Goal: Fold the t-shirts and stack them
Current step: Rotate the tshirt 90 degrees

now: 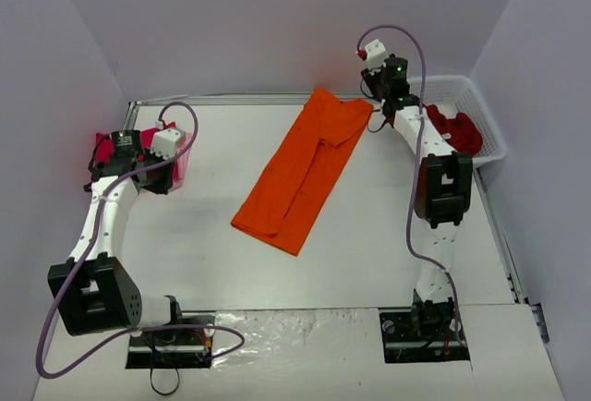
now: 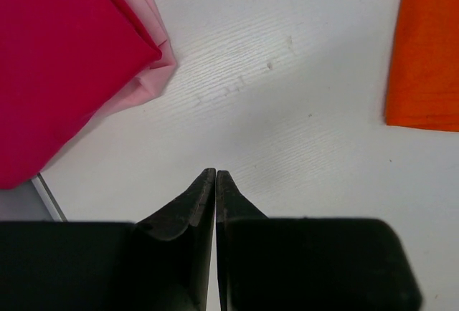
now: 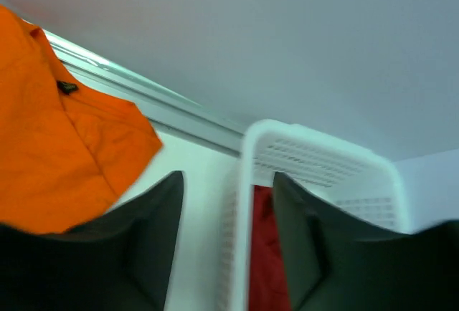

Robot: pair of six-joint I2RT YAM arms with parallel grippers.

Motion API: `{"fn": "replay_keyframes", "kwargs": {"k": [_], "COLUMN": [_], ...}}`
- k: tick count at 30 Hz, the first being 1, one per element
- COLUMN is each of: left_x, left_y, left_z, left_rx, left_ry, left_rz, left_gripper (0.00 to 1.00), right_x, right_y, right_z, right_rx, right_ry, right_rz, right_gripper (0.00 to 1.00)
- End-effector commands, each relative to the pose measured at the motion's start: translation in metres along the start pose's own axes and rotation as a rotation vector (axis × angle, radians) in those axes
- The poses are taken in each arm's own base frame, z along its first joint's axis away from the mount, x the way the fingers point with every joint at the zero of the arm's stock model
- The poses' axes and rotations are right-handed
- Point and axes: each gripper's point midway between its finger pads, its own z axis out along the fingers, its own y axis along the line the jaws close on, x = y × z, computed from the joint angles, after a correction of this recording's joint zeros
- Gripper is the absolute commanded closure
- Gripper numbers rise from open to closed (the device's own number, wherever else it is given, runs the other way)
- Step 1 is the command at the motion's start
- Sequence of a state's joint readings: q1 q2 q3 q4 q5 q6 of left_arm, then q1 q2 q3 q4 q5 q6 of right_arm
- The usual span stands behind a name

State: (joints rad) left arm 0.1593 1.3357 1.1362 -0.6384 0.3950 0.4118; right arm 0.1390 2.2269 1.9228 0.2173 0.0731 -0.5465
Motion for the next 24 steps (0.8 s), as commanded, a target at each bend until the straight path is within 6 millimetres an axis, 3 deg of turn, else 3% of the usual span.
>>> {"fn": "replay_keyframes", "kwargs": {"k": [1, 2, 5, 7, 12, 16, 19, 24], "left_x": [-0.011, -0.011, -0.015, -0.018, -0.021, -0.02, -0.021, -0.019], "left_y": [-0.006, -0.007, -0.009, -0.012, -0.013, -0.013, -0.015, -0.016], "left_z": [-0.011, -0.013, -0.013, -0.014, -0.015, -0.017, -0.019, -0.021], "left_rx": [0.013, 0.014, 0.02, 0.034, 0.032, 0.026, 0.026, 0.026], "left_ry": [-0.066, -0.074, -0.094, -0.106, -0.118, -0.127, -0.138, -0.139], "left_rz": [-0.006, -0.005, -0.01, -0.017, -0.029, -0.034, -0.034, -0.038], "left_gripper": [0.96, 0.96, 0.96, 0.97, 0.98, 0.98, 0.97, 0.98], "right_x": [-0.032, -0.037, -0.005, 0.019, 0.055, 0.066, 0.071, 0.063], "right_y": [-0.01, -0.011, 0.029, 0.05, 0.106, 0.145, 0.163, 0.194], "right_z": [-0.047, -0.061, -0.093, -0.113, -0.163, -0.193, -0.207, -0.231], "right_rx": [-0.094, -0.12, -0.331, -0.44, -0.699, -0.814, -0.84, -0.931], "right_ry": [-0.035, -0.037, 0.085, 0.17, 0.299, 0.346, 0.37, 0.365], "right_rz": [0.015, 0.018, 0.017, 0.009, 0.015, -0.036, -0.093, -0.14], "right_gripper": [0.62, 0.79, 1.0, 1.0, 1.0, 1.0, 1.0, 1.0]}}
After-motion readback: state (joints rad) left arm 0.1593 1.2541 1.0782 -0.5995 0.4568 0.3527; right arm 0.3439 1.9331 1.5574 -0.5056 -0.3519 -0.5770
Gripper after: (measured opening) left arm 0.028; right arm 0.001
